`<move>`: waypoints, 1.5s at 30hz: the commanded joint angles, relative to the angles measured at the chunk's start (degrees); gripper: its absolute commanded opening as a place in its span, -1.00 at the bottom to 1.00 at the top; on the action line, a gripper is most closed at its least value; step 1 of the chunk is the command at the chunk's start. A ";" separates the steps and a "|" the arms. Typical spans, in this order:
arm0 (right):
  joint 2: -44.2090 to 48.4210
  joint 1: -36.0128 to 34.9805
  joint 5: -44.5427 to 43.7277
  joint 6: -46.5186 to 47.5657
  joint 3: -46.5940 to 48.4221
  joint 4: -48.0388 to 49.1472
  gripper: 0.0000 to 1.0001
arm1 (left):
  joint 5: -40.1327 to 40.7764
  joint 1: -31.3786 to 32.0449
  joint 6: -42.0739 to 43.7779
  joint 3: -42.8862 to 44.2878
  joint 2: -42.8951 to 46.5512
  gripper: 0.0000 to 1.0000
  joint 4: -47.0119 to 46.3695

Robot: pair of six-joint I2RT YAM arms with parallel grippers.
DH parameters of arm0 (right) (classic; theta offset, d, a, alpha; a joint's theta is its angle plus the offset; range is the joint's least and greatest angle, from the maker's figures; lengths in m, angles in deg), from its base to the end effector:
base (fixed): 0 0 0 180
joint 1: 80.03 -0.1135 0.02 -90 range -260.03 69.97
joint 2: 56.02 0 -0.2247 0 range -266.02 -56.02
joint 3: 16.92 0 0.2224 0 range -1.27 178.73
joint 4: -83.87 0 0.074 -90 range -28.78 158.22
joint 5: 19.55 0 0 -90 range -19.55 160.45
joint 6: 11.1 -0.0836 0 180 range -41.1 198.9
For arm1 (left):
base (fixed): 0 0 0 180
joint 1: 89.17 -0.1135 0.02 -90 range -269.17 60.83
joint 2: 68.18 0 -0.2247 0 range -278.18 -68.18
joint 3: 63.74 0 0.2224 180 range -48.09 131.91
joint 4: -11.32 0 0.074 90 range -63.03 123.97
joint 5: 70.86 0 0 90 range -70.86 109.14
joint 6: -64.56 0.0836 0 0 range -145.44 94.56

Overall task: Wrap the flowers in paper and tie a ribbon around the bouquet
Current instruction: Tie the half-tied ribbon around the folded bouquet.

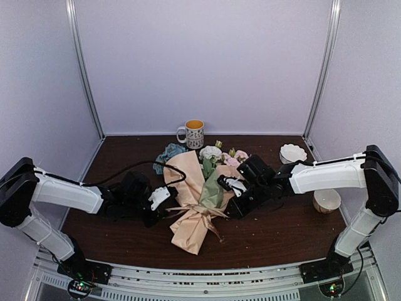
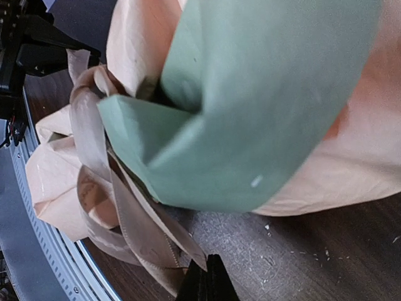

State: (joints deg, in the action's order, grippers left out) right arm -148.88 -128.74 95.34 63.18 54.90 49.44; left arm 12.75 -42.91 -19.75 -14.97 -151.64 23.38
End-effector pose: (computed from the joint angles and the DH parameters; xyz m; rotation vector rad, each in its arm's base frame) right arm 0.1872 0.2665 0.1346 -0.9445 2.5372 0.9518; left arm 0.1903 -0.2123 0.0957 1.1131 2.1619 -0.4614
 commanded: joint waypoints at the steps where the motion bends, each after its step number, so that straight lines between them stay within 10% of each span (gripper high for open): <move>1: 3.43 0.45 0.49 -2.92 -3.89 1.90 -1.00 | 1.36 -1.39 -6.51 3.09 -1.14 -1.00 6.38; 30: -1.41 4.93 3.93 -7.90 -20.79 12.45 -1.00 | -4.77 -11.37 -13.20 2.97 -6.62 -1.00 6.93; 45: -6.83 6.56 1.29 -9.21 -7.13 12.71 -1.00 | -16.42 -4.65 -7.30 12.99 -14.65 -1.00 6.77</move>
State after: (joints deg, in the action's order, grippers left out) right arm -153.19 -123.86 100.41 54.92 44.47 64.43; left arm -1.20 -49.36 -29.56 -7.32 -162.20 28.75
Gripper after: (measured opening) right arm 0.007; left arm 0.007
